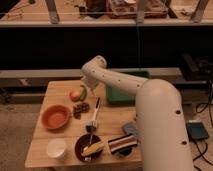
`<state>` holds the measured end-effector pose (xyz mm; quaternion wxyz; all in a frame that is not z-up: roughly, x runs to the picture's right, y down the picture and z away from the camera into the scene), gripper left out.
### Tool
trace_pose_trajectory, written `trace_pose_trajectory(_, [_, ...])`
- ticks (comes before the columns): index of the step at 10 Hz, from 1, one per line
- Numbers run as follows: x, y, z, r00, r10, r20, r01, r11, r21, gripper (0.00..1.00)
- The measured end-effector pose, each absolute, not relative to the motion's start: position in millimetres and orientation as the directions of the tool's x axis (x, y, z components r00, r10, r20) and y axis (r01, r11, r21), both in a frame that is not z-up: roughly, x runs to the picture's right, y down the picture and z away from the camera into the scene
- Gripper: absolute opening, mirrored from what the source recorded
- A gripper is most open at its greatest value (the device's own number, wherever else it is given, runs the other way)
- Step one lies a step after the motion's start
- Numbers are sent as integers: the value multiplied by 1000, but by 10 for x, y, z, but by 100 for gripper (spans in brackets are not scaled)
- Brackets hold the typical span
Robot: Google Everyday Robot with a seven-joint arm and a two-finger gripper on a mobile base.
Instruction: Place apple in paper cup
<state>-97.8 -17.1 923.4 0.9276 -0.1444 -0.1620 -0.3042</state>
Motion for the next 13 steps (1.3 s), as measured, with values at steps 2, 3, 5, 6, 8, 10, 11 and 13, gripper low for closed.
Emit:
trace_pose_trajectory(2, [-1122,-281,9120,728,-557,400,653,741,-156,80])
trace_pose_trajectory(3, [-1251,-353,9017,710,-574,408,672,725,-149,80])
trace_pose_trajectory(5, [-1373,-424,8890,689,-591,419,692,708,-139,80])
trace_pose_trajectory(6, [-1337,-437,8893,692,-590,415,690,710,-140,80])
trace_pose_trajectory(8, [-1365,-435,8894,689,-594,416,694,707,-139,80])
trace_pose_trajectory(10, [-1374,-431,8928,671,-602,433,712,686,-151,80])
trace_pose_trajectory(11, [-1480,-390,8970,648,-608,459,734,659,-164,80])
trace_pose_trajectory(13, [-1708,-343,8986,623,-614,486,759,625,-183,80])
